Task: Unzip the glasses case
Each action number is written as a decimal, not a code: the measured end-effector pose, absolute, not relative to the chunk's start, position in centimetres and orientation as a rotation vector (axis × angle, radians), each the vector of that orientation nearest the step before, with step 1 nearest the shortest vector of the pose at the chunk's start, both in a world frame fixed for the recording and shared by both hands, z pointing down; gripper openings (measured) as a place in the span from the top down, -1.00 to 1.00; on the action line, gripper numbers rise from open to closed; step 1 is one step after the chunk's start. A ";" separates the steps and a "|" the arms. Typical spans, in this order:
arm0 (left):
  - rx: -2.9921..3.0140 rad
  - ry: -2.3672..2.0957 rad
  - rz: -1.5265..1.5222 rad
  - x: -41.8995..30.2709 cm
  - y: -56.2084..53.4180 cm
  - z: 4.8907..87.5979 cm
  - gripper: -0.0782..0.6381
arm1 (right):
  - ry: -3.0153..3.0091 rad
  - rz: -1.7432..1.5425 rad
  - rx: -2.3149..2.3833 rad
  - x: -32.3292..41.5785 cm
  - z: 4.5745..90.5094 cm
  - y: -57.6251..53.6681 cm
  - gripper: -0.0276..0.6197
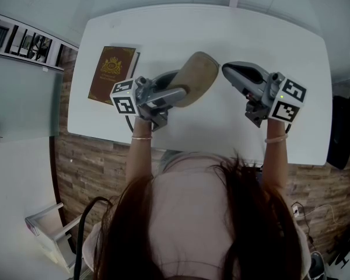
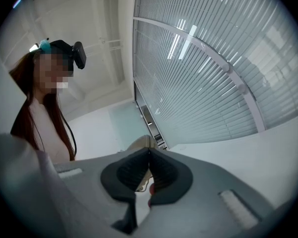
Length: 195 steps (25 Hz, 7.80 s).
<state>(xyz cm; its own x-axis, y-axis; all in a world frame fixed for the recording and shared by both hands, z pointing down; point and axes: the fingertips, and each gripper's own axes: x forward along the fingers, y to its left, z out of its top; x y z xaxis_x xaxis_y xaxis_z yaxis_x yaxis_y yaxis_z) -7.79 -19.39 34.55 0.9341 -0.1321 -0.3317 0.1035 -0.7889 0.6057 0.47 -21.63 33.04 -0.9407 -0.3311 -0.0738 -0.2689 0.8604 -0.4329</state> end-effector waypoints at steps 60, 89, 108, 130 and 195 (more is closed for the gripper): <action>2.016 -0.160 -0.880 -7.8 -22.4 34.2 -0.02 | 2.897 -0.642 -0.636 0.3 34.5 -21.8 0.90; 1.899 -0.241 -0.982 -7.6 -24.3 35.6 -0.02 | 2.960 -0.689 -0.615 0.0 36.4 -21.7 0.90; 1.855 -0.299 -0.990 -7.7 -25.2 36.2 -0.02 | 2.967 -0.728 -0.598 -0.3 37.2 -21.8 0.90; 1.830 -0.350 -0.994 -8.0 -25.6 36.4 -0.02 | 2.965 -0.775 -0.562 -1.3 38.3 -20.1 0.90; 1.735 -0.469 -1.079 -9.1 -26.1 37.3 -0.02 | 3.071 -0.895 -0.291 -6.2 40.8 -16.1 0.90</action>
<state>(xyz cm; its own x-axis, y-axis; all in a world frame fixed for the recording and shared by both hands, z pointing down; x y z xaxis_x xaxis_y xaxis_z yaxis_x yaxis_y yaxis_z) -9.12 -26.15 37.32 0.5270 -0.7233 -0.4463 0.1675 -0.4264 0.8889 -6.16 -16.10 40.77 -0.9811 -0.1535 0.1180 -0.1928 0.8286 -0.5255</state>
